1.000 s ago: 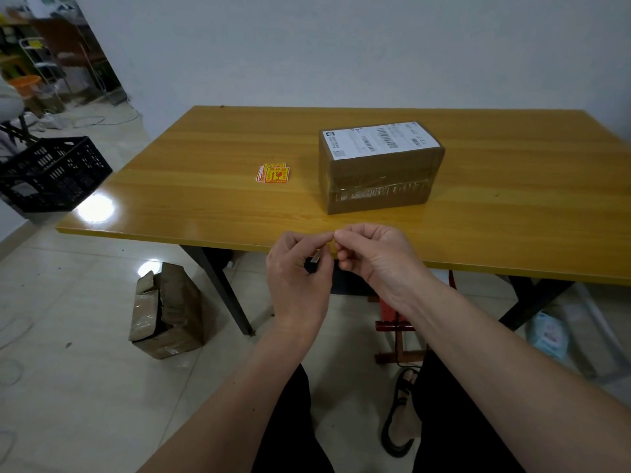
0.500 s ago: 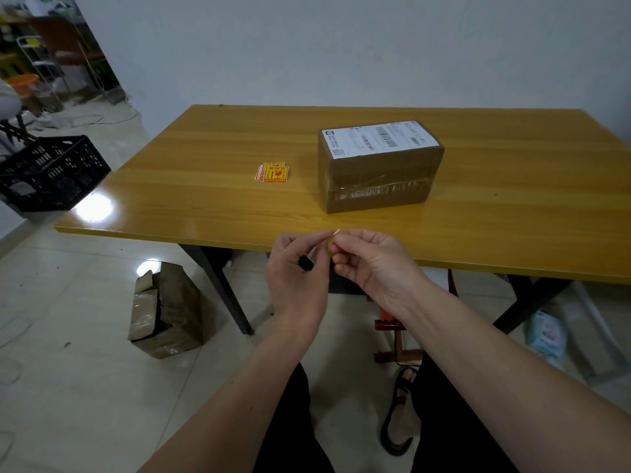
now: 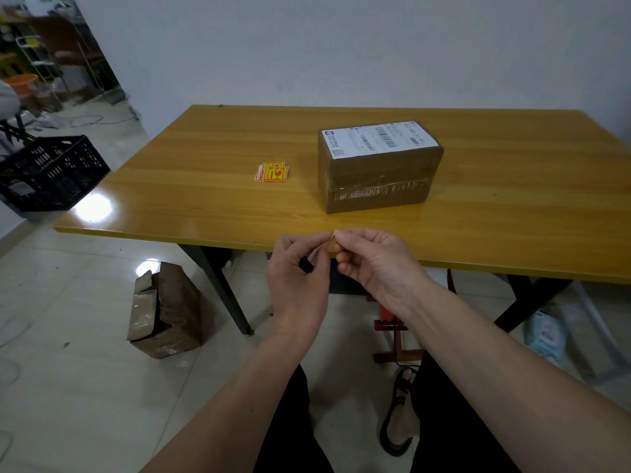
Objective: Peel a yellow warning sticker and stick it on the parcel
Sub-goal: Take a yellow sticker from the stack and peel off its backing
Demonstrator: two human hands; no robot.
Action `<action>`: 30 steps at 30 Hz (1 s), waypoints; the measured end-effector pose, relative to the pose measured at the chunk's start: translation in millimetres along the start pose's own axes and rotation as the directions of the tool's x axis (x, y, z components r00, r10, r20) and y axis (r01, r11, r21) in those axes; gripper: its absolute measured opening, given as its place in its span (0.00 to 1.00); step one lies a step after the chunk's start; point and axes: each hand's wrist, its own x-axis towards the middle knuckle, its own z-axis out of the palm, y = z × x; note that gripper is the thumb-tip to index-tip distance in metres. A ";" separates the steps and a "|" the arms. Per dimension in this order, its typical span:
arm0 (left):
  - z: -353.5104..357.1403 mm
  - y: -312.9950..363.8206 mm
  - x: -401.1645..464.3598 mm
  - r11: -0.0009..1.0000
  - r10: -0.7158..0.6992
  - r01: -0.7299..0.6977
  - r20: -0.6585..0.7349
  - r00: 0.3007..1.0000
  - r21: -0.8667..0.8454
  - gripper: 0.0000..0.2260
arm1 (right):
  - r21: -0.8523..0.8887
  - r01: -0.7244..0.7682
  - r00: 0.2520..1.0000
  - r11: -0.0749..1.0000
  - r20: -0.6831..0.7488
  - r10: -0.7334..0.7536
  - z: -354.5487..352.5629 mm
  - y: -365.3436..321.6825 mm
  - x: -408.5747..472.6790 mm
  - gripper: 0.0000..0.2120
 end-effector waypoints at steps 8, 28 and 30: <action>1.4 -4.7 0.3 0.999 0.050 -0.050 -0.012 0.999 0.009 0.10 | -0.013 0.007 1.000 1.000 -0.015 -0.007 0.0 0.5 -0.8 0.03; -1.8 -11.9 2.6 0.982 0.178 -0.176 -0.017 0.984 0.073 0.13 | -0.015 -0.039 0.999 0.999 0.005 0.039 1.4 -2.8 -1.6 0.03; -2.4 -8.4 2.6 0.988 0.142 -0.141 -0.011 0.990 0.066 0.13 | -0.015 -0.026 1.000 1.000 0.017 0.026 1.4 -3.2 -1.3 0.04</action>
